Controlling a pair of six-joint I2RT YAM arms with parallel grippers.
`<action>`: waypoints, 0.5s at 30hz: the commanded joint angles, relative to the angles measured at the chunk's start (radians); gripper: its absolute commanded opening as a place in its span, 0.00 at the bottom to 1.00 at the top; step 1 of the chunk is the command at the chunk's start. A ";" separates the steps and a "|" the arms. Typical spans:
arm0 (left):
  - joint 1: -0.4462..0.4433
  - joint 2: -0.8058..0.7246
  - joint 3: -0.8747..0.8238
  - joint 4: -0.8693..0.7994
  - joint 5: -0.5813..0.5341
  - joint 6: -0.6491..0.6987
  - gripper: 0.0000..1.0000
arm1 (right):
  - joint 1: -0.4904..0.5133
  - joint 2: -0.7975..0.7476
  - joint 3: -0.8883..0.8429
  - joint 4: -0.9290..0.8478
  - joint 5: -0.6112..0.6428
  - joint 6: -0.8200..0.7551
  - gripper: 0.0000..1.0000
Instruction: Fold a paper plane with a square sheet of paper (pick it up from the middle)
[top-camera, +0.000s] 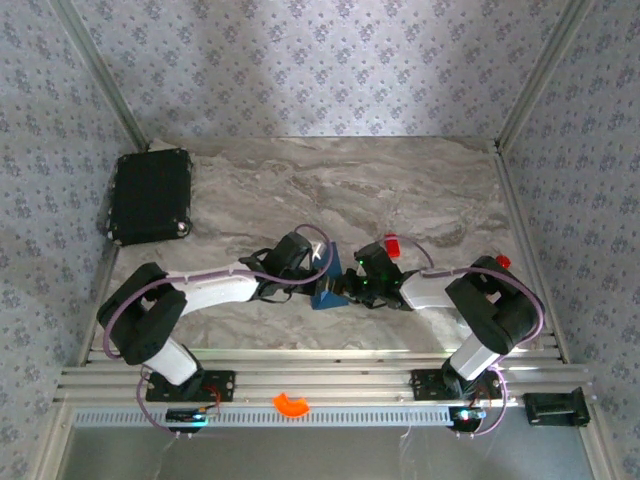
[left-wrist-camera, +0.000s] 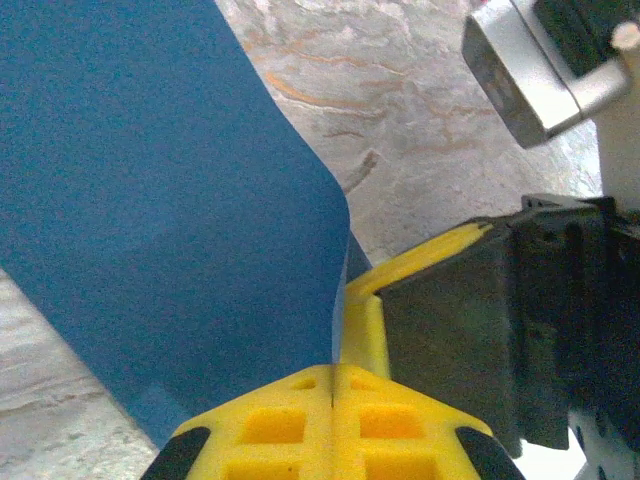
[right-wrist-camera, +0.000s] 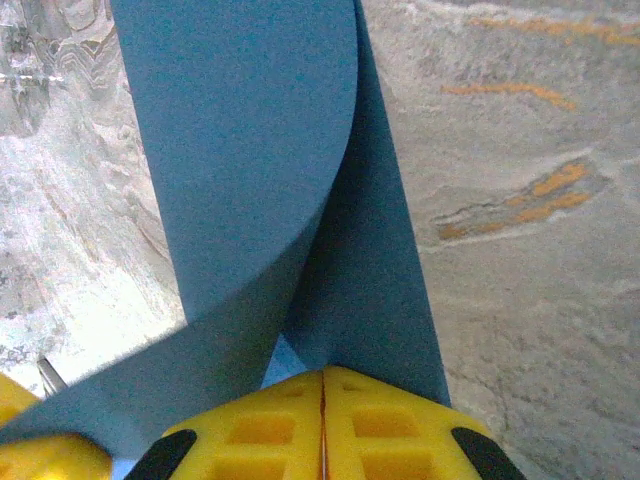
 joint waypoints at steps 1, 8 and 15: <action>0.028 -0.014 -0.001 -0.001 0.020 0.007 0.01 | 0.005 -0.002 -0.046 -0.076 0.051 0.004 0.09; 0.051 0.003 0.003 -0.006 0.022 0.028 0.02 | -0.002 -0.010 -0.044 -0.113 0.050 -0.020 0.09; 0.052 0.027 0.023 -0.042 0.008 0.060 0.02 | -0.007 -0.007 -0.021 -0.122 0.029 -0.038 0.09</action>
